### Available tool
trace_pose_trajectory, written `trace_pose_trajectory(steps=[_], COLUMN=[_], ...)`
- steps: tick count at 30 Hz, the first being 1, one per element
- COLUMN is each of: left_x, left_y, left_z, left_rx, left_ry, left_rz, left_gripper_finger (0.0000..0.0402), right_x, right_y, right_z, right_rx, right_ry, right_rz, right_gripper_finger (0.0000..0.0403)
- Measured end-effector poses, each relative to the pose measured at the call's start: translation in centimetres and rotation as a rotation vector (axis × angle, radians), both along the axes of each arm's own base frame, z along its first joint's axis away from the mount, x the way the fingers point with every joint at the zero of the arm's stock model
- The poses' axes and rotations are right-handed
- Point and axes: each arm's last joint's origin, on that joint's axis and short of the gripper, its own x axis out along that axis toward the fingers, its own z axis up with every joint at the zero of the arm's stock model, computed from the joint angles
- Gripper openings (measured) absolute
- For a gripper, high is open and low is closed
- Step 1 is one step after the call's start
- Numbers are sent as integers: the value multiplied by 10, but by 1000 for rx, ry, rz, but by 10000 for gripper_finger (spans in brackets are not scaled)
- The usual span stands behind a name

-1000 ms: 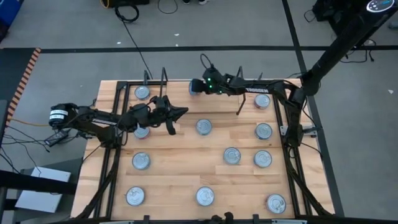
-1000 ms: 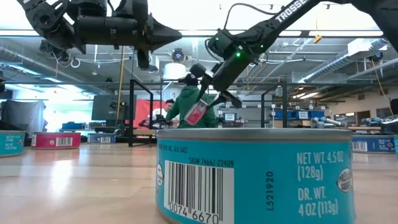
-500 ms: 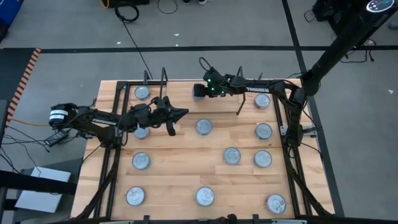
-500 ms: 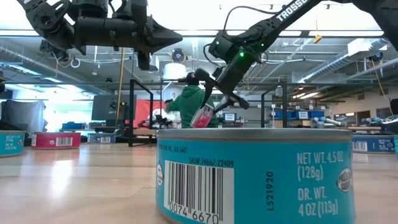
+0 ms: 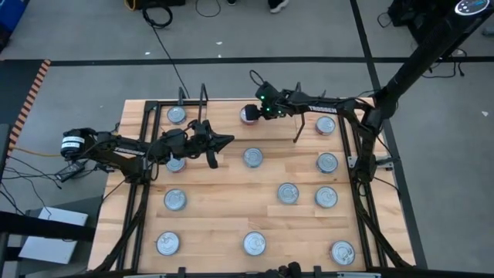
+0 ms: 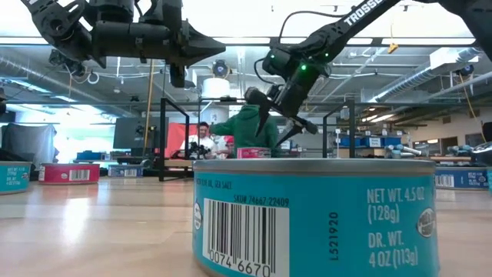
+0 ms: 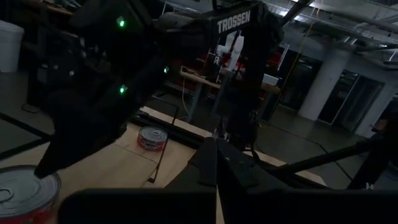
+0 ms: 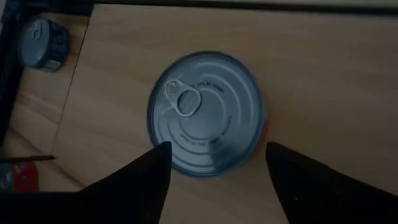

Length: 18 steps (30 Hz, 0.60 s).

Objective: Stack canned seafood by type on shelf
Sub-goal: Put the center red tuna can on the shelf

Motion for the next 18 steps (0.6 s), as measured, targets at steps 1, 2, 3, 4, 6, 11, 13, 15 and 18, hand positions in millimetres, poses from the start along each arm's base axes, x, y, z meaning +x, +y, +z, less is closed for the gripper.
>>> trace_pose_trajectory(steps=[1, 2, 3, 4, 6, 11, 13, 15, 18], left_x=[0, 0, 0, 0, 0, 0, 0, 0, 0], left_y=[0, 0, 0, 0, 0, 0, 0, 1, 3], left_z=[0, 0, 0, 0, 0, -1, -2, -3, -4], left_rx=[-1, -1, -1, -2, -2, -4, -10, -23, -33], left_ry=[1, 2, 3, 3, 4, 15, 22, 21, 31], left_rz=[0, 0, -1, -1, -1, -1, 0, 5, 14], left_gripper_finger=[1, 1, 1, 1, 1, 1, 1, 1, 1], right_x=[-1, -1, -1, -1, 3, 13, 15, 16, 17], right_y=[0, 1, 1, 2, 6, 21, 24, 25, 23], right_z=[3, 6, 10, 14, 19, 17, 17, 17, 19], right_rx=[-15, -34, -59, -85, -121, -202, -241, -275, -307], right_ry=[1, -1, -8, -20, -37, -9, 6, 17, 29], right_rz=[16, 36, 59, 91, 152, 299, 356, 392, 409], right_gripper_finger=[268, 267, 264, 258, 236, 120, 60, 16, 15])
